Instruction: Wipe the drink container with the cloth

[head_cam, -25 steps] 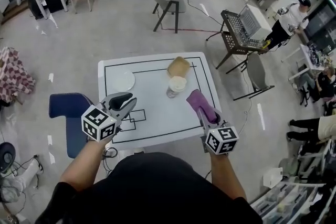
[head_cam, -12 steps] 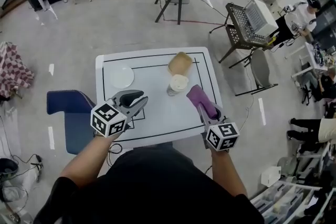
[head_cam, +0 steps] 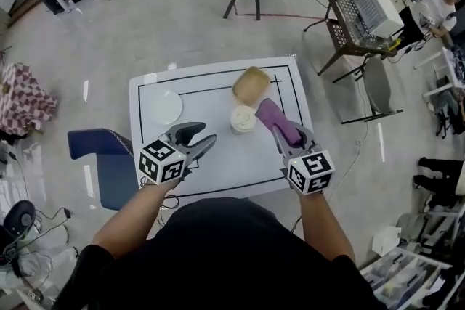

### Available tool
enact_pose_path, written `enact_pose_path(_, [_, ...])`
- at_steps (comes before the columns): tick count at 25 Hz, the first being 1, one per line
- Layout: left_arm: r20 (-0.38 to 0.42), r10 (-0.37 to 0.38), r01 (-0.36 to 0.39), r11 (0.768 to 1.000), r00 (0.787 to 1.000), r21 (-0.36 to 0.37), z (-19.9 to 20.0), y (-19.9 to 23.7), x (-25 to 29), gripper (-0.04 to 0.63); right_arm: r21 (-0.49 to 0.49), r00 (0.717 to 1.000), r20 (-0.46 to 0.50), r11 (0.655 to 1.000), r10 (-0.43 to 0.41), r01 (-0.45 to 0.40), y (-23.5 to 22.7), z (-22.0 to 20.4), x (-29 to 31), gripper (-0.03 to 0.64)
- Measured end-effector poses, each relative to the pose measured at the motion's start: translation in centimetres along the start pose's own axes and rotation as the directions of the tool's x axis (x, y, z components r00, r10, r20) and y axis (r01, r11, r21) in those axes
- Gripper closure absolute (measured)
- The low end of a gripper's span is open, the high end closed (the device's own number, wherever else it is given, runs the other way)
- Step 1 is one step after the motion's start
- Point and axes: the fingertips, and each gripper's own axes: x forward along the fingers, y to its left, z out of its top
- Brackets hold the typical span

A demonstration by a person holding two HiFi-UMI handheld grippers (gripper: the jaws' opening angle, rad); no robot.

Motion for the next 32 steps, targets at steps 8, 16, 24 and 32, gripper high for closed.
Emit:
enact_pose_path(8, [-0.097, -0.01, -0.002, 0.992, 0.995, -0.125, -2.3, 3.0, 8.0, 0.331, -0.054, 0.986, -0.018, 0.985, 0.163, -0.164, -1.4, -1.0, 3.9, 0.528])
enact_pose_path(16, [-0.154, -0.009, -0.023, 0.978, 0.988, -0.209, -4.8, 5.4, 13.5, 0.318, -0.127, 0.95, -0.053, 0.942, 0.307, -0.311, -1.2, -2.4, 7.2, 0.526])
enact_pose_path(24, [-0.151, -0.066, 0.013, 0.944, 0.986, -0.33, -5.5, 6.3, 16.4, 0.322, -0.234, 0.897, -0.15, 0.866, 0.417, -0.442, -0.2, -5.3, 9.7, 0.526])
enact_pose_path(32, [-0.131, -0.107, 0.05, 0.923, 0.986, -0.382, -5.9, 6.4, 16.9, 0.319, -0.202, 0.878, -0.201, 0.859, 0.434, -0.471, -0.3, -7.7, 11.3, 0.527])
